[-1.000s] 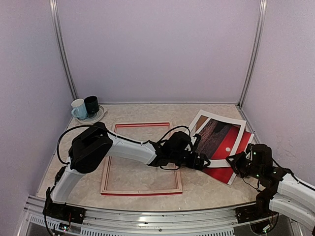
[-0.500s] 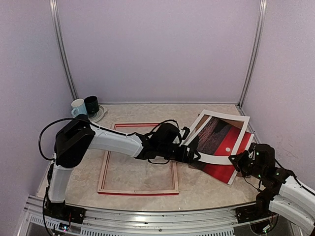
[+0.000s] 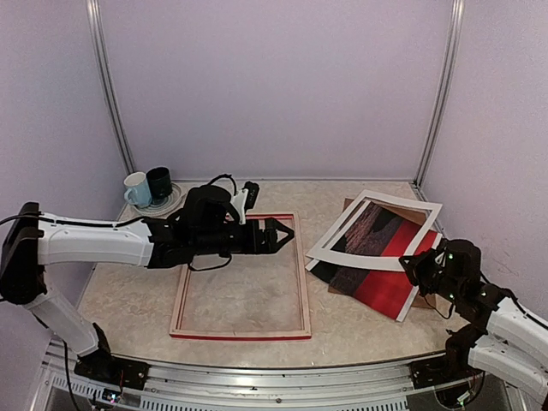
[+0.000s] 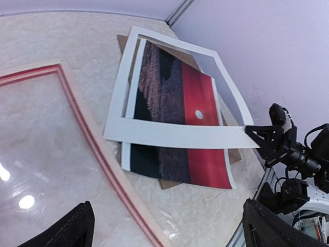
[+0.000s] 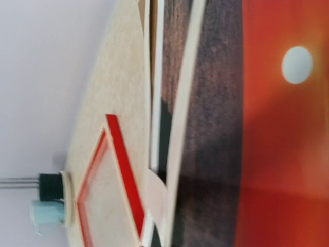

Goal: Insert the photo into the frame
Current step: Pick up the mat board from the photo, then place the mat board on the glass panel.

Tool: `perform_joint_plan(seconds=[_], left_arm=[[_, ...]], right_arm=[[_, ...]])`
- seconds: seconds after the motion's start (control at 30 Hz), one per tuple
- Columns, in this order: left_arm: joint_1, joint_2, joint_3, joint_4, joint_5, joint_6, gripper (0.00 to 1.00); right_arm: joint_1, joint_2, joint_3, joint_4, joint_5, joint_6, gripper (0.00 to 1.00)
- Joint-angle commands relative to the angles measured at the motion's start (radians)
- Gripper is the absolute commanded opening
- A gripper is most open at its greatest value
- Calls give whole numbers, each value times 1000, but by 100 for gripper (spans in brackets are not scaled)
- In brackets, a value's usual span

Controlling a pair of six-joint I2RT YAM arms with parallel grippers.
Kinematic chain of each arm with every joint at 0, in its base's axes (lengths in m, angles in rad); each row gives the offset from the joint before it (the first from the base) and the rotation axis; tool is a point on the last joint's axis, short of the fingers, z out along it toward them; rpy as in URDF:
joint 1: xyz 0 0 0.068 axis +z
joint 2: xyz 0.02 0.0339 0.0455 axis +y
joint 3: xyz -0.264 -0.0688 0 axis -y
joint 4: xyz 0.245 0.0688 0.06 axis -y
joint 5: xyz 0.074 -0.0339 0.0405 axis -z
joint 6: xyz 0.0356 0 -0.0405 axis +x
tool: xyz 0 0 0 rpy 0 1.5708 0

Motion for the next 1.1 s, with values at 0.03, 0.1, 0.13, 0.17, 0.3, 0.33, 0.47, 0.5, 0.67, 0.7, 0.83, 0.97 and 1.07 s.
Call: perform_joint_plan(seconds=[0.03,0.1,0.13,0.17,0.3,0.33,0.47,0.5,0.67,0.7,0.83,0.97,1.07], left_arm=[[51,-215,-244,-7,-107,-55,99],[66,-291,-314,-19,-123,-70,99],[72,-342,-341,-31,-138,-78,99],[77,-371,-369,-45,-162,-84,99],[100,-504,-452,-116,-205,-110,99],[105,-526,-475,-121,-208,-119,99],[123,-618,-542,-142,-228,-139,99],[127,-635,-559,-164,-233,-140,99],[139,-667,-607,-188,-259,-153,99],[144,-670,-615,-190,-262,-157,99],[164,-679,-641,-186,-259,-165,99],[200,-694,-658,-214,-272,-179,99],[239,-719,-676,-227,-272,-187,99]], right_arm=[[-7,52,27,167,2,106,0],[-7,70,22,219,-1,141,0],[-7,79,21,237,-3,154,0],[-7,89,25,250,-2,165,0],[-6,120,29,320,-18,191,0],[-5,126,30,338,-22,197,0],[-5,158,46,388,-54,196,0],[-5,174,50,408,-72,191,0],[7,261,53,549,-156,181,0],[13,276,57,568,-165,172,0],[50,355,107,583,-210,106,0],[97,495,156,639,-320,24,0],[139,608,174,696,-388,-21,0]])
